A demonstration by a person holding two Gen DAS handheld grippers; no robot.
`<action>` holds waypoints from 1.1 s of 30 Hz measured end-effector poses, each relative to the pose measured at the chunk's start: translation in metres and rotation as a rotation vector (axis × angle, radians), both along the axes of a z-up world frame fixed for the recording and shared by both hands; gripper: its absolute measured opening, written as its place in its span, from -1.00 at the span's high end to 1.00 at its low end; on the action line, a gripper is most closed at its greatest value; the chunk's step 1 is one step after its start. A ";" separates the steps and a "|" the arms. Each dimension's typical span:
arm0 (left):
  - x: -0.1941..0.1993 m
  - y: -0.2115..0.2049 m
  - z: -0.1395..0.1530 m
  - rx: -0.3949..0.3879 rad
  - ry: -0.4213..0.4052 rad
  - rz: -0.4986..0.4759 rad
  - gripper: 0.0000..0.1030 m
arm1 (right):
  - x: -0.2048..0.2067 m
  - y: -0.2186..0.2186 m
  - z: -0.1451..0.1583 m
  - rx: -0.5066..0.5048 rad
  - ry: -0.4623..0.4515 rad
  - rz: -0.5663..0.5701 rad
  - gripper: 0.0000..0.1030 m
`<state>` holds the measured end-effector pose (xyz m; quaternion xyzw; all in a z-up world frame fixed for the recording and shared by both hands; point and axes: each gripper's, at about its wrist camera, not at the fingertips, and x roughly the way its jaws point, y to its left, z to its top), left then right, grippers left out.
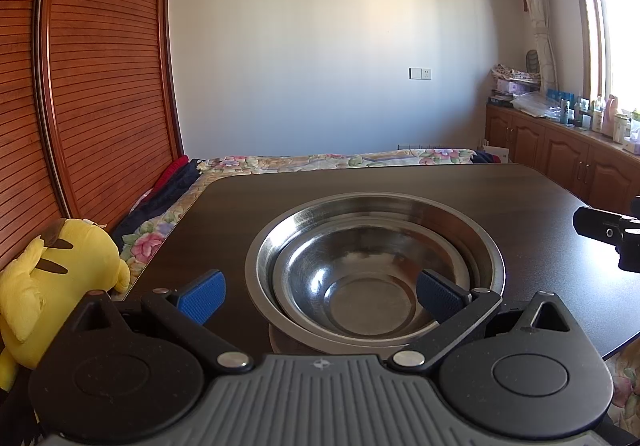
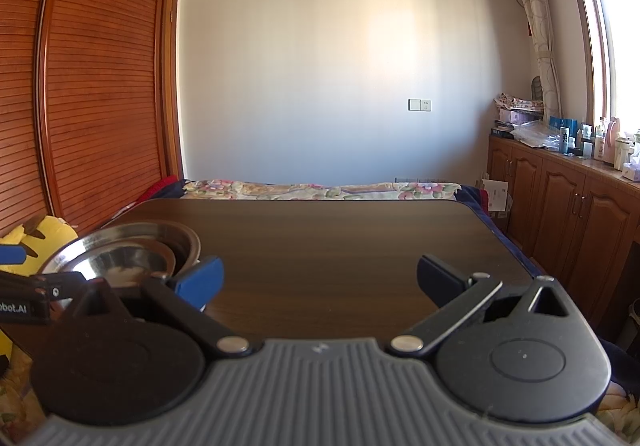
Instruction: Organize plates and bowls
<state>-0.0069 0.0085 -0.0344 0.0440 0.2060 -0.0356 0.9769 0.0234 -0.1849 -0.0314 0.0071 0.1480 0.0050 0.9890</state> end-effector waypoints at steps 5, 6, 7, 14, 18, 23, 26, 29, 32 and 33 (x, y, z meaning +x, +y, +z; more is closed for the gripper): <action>0.000 0.000 0.000 0.001 0.000 0.000 -1.00 | 0.000 0.001 0.000 0.001 0.000 0.000 -1.00; 0.000 0.000 0.000 0.000 0.000 0.000 -1.00 | 0.000 0.001 0.000 0.001 0.000 0.001 -1.00; 0.000 0.000 0.000 0.000 0.001 -0.001 -1.00 | 0.000 0.001 -0.001 0.000 0.000 0.000 -1.00; -0.001 0.000 -0.001 0.001 0.001 -0.001 -1.00 | 0.000 0.001 -0.001 0.005 0.003 0.000 -1.00; -0.001 -0.001 -0.001 0.000 0.001 -0.001 -1.00 | 0.001 0.001 -0.002 0.008 0.007 0.000 -1.00; -0.001 -0.001 -0.001 0.002 0.001 -0.002 -1.00 | 0.001 0.000 -0.002 0.009 0.007 0.000 -1.00; -0.001 -0.001 -0.001 0.001 0.001 -0.001 -1.00 | 0.001 0.001 -0.002 0.010 0.008 -0.001 -1.00; -0.001 -0.001 -0.001 0.001 0.002 -0.002 -1.00 | 0.001 0.000 -0.002 0.010 0.008 -0.001 -1.00; -0.001 -0.001 -0.001 0.000 0.001 -0.002 -1.00 | 0.001 0.000 -0.002 0.010 0.007 0.000 -1.00; -0.001 -0.001 -0.001 0.001 0.002 -0.001 -1.00 | 0.001 0.000 -0.002 0.010 0.007 -0.001 -1.00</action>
